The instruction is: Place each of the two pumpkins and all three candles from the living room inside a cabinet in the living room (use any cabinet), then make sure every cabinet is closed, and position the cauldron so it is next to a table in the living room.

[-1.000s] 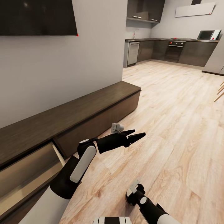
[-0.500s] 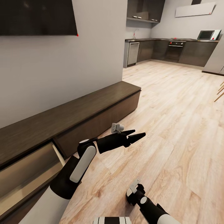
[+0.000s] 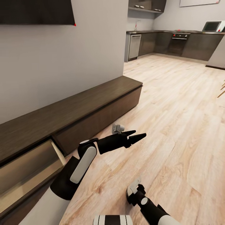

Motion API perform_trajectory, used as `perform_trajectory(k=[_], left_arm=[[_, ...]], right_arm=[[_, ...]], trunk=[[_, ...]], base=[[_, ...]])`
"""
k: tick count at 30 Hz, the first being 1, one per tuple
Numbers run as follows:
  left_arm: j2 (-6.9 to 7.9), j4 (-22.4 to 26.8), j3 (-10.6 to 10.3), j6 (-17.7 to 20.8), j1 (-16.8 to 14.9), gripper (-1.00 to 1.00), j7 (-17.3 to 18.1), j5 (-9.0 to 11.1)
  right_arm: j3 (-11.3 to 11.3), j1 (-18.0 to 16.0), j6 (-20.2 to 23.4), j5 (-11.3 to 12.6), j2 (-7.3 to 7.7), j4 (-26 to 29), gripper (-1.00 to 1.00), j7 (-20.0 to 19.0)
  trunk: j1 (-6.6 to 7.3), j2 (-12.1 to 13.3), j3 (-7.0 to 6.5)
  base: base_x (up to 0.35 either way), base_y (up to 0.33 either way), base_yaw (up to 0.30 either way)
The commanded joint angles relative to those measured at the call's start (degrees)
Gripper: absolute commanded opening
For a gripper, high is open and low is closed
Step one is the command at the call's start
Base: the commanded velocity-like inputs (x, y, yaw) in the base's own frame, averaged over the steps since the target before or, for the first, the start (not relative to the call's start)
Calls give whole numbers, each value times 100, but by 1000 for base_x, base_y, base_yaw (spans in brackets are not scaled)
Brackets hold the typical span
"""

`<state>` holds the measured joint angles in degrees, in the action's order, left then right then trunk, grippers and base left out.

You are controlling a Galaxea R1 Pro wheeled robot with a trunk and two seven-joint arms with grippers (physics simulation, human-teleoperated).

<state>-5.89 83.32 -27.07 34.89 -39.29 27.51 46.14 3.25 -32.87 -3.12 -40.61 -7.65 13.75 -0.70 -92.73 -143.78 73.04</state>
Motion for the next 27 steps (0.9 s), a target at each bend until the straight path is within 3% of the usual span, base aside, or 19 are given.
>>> perform_trajectory(k=[1, 6, 15, 27], left_arm=[[0, 0, 0, 1, 0, 100, 0, 2], [0, 0, 0, 1, 0, 100, 0, 2], [0, 0, 0, -2, 0, 100, 12, 0], [0, -8, 8, 0, 0, 100, 313, 0]], right_arm=[[0, 0, -1, 0, 0, 3, 100, 0], [16, 0, -4, 6, 0, 20, 100, 7], [34, 0, -4, 17, 13, 57, 100, 57], [44, 0, -4, 43, 25, 180, 100, 70]], trunk=[[-2, -2, 23], [-15, -8, 134], [-20, -11, 178], [-31, -16, 267]], base=[[0, 0, 0], [0, 0, 0], [0, 0, 0], [0, 0, 0]])
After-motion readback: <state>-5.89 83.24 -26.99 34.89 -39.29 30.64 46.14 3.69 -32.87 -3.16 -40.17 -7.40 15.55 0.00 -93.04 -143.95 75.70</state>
